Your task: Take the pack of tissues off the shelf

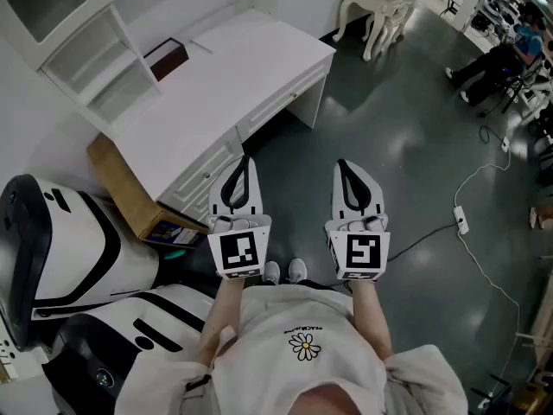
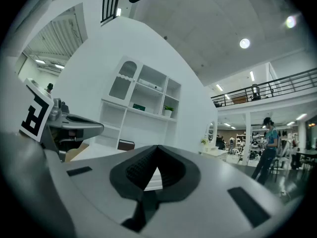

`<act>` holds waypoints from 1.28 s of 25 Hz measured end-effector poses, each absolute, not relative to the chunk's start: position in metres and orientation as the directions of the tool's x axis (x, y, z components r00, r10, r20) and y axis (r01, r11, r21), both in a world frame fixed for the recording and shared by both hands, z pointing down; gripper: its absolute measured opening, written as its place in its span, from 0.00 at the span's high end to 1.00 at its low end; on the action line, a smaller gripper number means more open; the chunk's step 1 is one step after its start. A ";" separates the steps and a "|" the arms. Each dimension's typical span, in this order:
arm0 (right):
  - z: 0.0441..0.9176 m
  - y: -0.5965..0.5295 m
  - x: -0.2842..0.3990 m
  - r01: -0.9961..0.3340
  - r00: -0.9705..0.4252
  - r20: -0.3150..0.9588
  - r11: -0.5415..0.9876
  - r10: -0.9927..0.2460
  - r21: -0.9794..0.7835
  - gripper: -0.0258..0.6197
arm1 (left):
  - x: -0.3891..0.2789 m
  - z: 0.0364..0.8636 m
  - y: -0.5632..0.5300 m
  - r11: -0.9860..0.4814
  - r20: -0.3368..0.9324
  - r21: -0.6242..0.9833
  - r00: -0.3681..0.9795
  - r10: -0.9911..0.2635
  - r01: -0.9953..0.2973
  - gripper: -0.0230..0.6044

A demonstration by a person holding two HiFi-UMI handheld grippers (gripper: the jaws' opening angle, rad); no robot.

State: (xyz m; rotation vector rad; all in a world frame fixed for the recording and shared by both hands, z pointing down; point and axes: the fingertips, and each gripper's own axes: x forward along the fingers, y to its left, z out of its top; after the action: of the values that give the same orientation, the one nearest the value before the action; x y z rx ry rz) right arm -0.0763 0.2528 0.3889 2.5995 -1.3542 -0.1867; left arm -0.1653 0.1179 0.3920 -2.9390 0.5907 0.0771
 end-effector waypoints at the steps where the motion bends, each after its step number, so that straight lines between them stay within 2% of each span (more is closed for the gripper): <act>1: 0.390 0.253 -0.076 -0.795 0.571 -0.017 -0.558 -0.820 0.237 0.96 | -0.165 0.392 0.118 -0.913 -0.078 -0.130 0.922 -0.379 -0.387 0.96; 16: 0.402 0.272 -0.055 -0.820 0.552 -0.015 -0.546 -0.834 0.169 0.96 | -0.152 0.400 0.135 -0.909 -0.066 -0.121 0.917 -0.394 -0.399 0.96; 26: 0.408 0.278 -0.050 -0.853 0.497 0.000 -0.488 -0.868 0.183 0.96 | -0.150 0.411 0.145 -0.887 -0.066 -0.102 0.893 -0.445 -0.450 0.96; 32: 0.407 0.276 -0.035 -0.853 0.495 -0.030 -0.492 -0.869 0.177 0.96 | -0.131 0.401 0.139 -0.885 -0.118 -0.125 0.892 -0.436 -0.449 0.96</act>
State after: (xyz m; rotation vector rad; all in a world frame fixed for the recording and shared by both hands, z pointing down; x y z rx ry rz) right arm -0.0349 0.2758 0.4072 2.5937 -1.5031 -0.1741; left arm -0.1309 0.1391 0.4013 -2.9100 0.6840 0.1295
